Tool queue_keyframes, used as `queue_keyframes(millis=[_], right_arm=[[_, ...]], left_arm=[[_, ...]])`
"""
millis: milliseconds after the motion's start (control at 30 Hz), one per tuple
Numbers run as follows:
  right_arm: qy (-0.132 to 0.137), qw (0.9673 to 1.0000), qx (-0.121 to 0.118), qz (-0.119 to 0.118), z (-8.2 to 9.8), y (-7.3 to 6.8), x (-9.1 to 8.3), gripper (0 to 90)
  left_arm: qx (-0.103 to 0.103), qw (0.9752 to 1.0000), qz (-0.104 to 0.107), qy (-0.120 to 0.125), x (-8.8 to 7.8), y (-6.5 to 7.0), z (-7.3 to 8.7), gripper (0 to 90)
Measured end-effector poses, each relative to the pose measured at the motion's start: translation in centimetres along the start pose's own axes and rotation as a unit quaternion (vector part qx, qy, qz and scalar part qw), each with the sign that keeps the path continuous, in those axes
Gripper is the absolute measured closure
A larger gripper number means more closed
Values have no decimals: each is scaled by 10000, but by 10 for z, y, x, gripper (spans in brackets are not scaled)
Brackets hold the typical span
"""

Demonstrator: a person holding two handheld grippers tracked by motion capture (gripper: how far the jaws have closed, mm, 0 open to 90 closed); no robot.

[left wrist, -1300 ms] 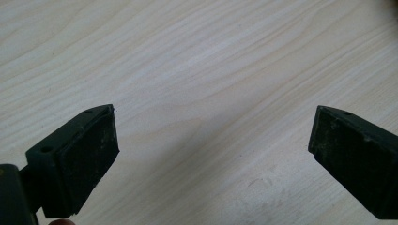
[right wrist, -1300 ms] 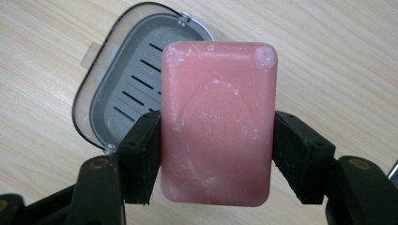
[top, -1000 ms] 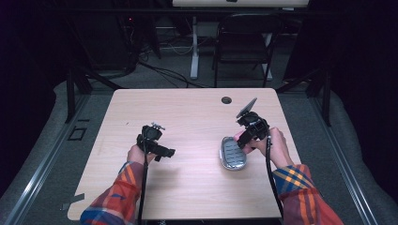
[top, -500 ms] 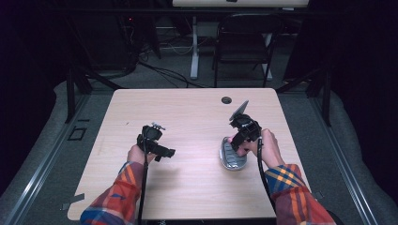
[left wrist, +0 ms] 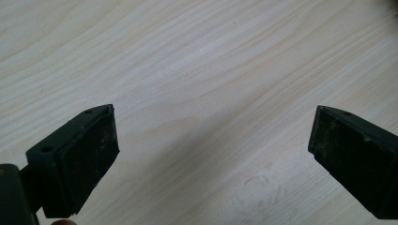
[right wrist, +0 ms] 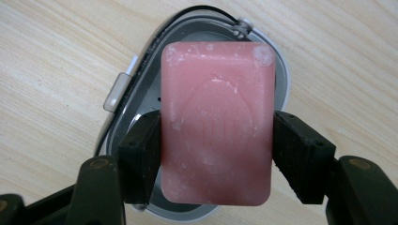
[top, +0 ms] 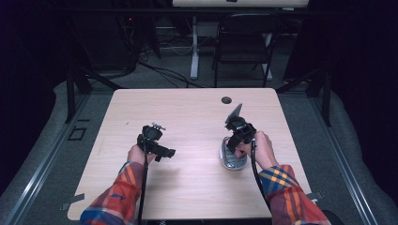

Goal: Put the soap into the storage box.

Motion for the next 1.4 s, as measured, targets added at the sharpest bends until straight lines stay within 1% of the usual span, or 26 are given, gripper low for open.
queue_keyframes(millis=[33,100,133,200,267,367,400,433,467,500,533,600,700,733,767,867,900,933,967,1033,1067,1100,1133,1200,1367,1400], right_arm=[[-102,9999,-49,5,0,1,0,367],[-75,10000,-9,-19,0,0,3,367],[-54,10000,-36,-56,0,1,4,367],[-107,9998,14,-167,1,1,4,366],[-50,9997,22,-230,1,2,5,366],[-53,9995,58,-299,2,2,4,365],[9,9994,110,-316,3,1,4,364],[21,9992,91,-380,3,2,4,362],[-97,9991,2,-403,3,4,2,361],[65,9988,140,-468,4,3,3,359],[29,9987,77,-512,4,4,1,360],[85,9989,106,-455,5,5,-1,360],[114,9987,82,-498,7,7,-5,364],[243,9982,163,-528,8,6,-5,366],[239,9984,116,-503,9,8,-7,365],[412,9977,173,-513,11,12,-13,364],[393,9978,120,-516,12,15,-16,364],[448,9975,135,-521,13,17,-18,361],[552,9968,225,-536,15,18,-19,359],[523,9972,164,-514,18,23,-23,346],[589,9967,228,-502,20,25,-24,345],[523,9973,152,-498,21,27,-26,341],[583,9968,175,-514,23,28,-26,331],[553,9972,149,-480,26,32,-29,313],[623,9969,99,-460,34,38,-34,244],[710,9964,124,-447,36,39,-35,235]], left_arm=[[-3,10000,2,2,0,0,0,19],[4,10000,-1,1,0,0,0,19],[9,10000,3,-1,0,0,0,19],[14,10000,-3,7,0,0,0,19],[11,10000,-14,28,-1,0,0,19],[10,10000,-13,26,0,0,0,19],[15,10000,-16,25,0,0,0,19],[17,10000,-3,9,0,1,0,19],[31,10000,0,-9,0,1,0,20],[42,10000,2,-18,0,1,0,20],[50,10000,-10,-7,0,1,0,20],[55,10000,-11,-13,1,1,-1,20],[57,10000,-7,-18,1,1,-1,21],[60,10000,4,-30,1,1,-1,21],[60,10000,4,-28,1,1,-1,21],[58,10000,-2,-13,1,1,-1,21],[55,10000,-1,-9,1,1,-1,21],[56,10000,-8,-13,1,1,-1,21],[56,10000,-11,-14,1,1,-1,21],[63,10000,10,-16,0,1,-1,21],[65,10000,10,-12,0,1,-1,21],[64,10000,4,1,0,2,-1,21],[57,10000,-5,8,0,2,-1,21],[59,10000,-10,13,0,2,-1,21],[59,10000,-9,19,0,2,-1,21],[54,10000,-9,26,0,2,-1,21]])
Point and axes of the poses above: each handheld gripper's, and its own axes: x roughly forward along the jaws, z roughly out of its underside, y roughly to its right, the point moved 1 cm from there along x, roughly forward along the jaws, and after that the axes turned 3 degrees about -y, right-handed, at the moved point
